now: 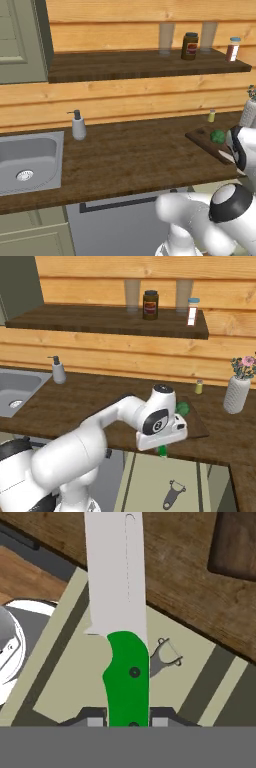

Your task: Place the appropriate cutting tool for cutting the broccoli skin on the cutting board.

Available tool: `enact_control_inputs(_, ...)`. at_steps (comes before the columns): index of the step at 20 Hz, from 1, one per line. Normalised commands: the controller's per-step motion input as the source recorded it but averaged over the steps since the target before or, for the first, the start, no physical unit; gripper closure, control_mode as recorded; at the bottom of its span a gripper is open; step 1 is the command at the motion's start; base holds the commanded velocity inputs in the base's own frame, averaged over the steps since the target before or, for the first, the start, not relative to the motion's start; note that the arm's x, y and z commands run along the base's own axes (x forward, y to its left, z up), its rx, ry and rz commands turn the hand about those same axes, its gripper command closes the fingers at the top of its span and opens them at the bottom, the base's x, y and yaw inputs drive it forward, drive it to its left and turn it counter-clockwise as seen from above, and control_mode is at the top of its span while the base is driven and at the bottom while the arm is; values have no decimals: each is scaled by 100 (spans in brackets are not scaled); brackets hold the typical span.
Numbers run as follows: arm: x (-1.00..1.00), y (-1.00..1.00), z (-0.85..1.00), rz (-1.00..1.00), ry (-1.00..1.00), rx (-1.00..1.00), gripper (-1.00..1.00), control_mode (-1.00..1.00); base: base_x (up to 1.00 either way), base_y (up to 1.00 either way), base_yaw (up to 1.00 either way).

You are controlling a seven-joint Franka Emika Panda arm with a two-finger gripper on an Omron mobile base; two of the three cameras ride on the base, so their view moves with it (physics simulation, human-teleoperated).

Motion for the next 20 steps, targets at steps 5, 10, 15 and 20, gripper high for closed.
enact_control_inputs(5, 34, -67, 0, 40, 0, 0, 100, -100, 0, 0, 0)
enact_control_inputs(10, 59, -44, 7, 16, 12, 0, 100, -100, 0, 0, 0)
enact_control_inputs(15, 73, -6, 0, 2, 18, 1, 100, -100, 0, 0, 0)
enact_control_inputs(20, 62, -15, -20, 0, 10, 7, 100, -100, 0, 0, 0)
